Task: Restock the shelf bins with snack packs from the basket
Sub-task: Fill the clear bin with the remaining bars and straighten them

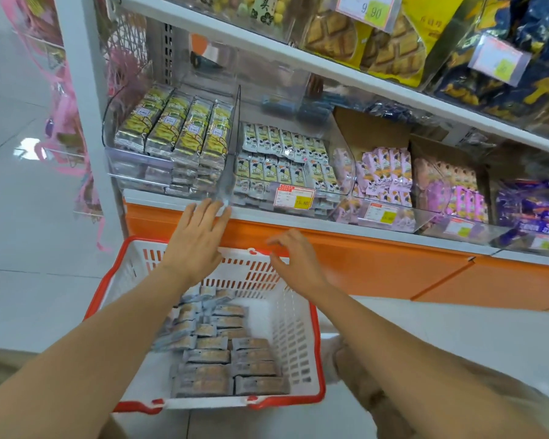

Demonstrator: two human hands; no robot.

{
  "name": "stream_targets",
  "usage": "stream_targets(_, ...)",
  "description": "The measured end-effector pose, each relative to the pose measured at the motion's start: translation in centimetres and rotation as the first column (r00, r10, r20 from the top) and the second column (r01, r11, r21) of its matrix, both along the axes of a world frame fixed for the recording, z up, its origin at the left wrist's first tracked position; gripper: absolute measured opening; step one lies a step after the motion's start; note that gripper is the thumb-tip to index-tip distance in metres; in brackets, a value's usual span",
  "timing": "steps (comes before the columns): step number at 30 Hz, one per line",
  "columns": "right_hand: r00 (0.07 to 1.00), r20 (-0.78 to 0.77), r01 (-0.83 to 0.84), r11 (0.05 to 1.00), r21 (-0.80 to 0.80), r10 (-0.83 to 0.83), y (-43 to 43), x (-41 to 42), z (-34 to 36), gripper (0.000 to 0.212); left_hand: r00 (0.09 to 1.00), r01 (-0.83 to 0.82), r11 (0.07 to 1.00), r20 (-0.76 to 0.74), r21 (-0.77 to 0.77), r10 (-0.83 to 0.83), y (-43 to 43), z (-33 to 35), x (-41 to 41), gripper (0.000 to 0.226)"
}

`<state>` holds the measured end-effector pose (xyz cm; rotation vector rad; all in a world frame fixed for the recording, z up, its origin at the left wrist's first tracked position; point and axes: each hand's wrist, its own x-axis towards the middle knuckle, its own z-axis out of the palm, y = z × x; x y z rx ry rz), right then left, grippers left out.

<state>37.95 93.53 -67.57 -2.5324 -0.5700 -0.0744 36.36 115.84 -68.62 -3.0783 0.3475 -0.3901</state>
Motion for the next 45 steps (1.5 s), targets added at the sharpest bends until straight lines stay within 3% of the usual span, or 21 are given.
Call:
stream_targets(3, 0.992, -0.123, 0.003, 0.998, -0.07, -0.011, 0.5, 0.2, -3.0, 0.027, 0.998, -0.008, 0.999, -0.059, 0.05, 0.011, 0.7, -2.1, 0.2, 0.085)
stream_targets(6, 0.962, -0.274, -0.066, 0.987, -0.149, 0.023, 0.9, 0.1, -6.5, 0.029, 0.956, -0.052, 0.99, -0.28, 0.133, 0.088, 1.1, -4.6, 1.1, 0.081)
stream_targets(12, 0.822, -0.568, -0.094, 0.975, -0.202, -0.038, 0.4, -1.0, -13.9, 0.029, 0.901, -0.064, 0.984, -0.414, 0.167, 0.129, 1.3, -10.2, 2.7, 0.086)
stream_targets(16, 0.717, -0.69, -0.074, 0.974, -0.212, -0.096, 0.6, -1.7, -17.7, 0.032, 0.905, -0.06, 0.983, -0.405, 0.176, 0.128, 1.6, -12.9, 2.6, 0.085)
stream_targets(22, 0.604, -0.78, -0.122, 0.948, -0.294, -0.164, 0.9, -2.4, -23.3, 0.052, 0.951, -0.103, 0.994, -0.292, 0.021, 0.104, 1.4, -15.5, 2.1, 0.088)
stream_targets(26, 0.665, -0.734, -0.338, 0.824, -0.456, -0.133, 0.8, -2.7, -25.5, 0.062, 0.934, -0.133, 0.991, -0.332, 0.033, 0.136, 1.0, -15.6, 2.2, 0.087)
stream_targets(31, 0.8, -0.593, -0.353, 0.727, -0.589, -0.093, 0.8, -2.8, -25.5, 0.046, 0.932, -0.135, 0.99, -0.336, 0.031, 0.138, 1.1, -15.3, 2.2, 0.091)
stream_targets(36, 0.864, -0.492, -0.215, 0.804, -0.554, -0.108, -0.3, -2.9, -24.5, 0.036, 0.925, -0.126, 0.991, -0.357, 0.044, 0.134, 0.8, -14.7, 2.3, 0.087)
stream_targets(40, 0.88, -0.46, -0.094, 0.907, -0.41, -0.117, -1.8, -2.4, -21.6, 0.016, 0.907, -0.118, 0.987, -0.393, 0.108, 0.151, 0.5, -13.4, 2.3, 0.082)
stream_targets(45, 0.915, -0.396, 0.005, 0.983, -0.183, -0.079, -3.1, -2.1, -16.6, 0.014, 0.933, -0.114, 0.993, -0.339, 0.038, 0.12, 0.4, -11.4, 2.1, 0.082)
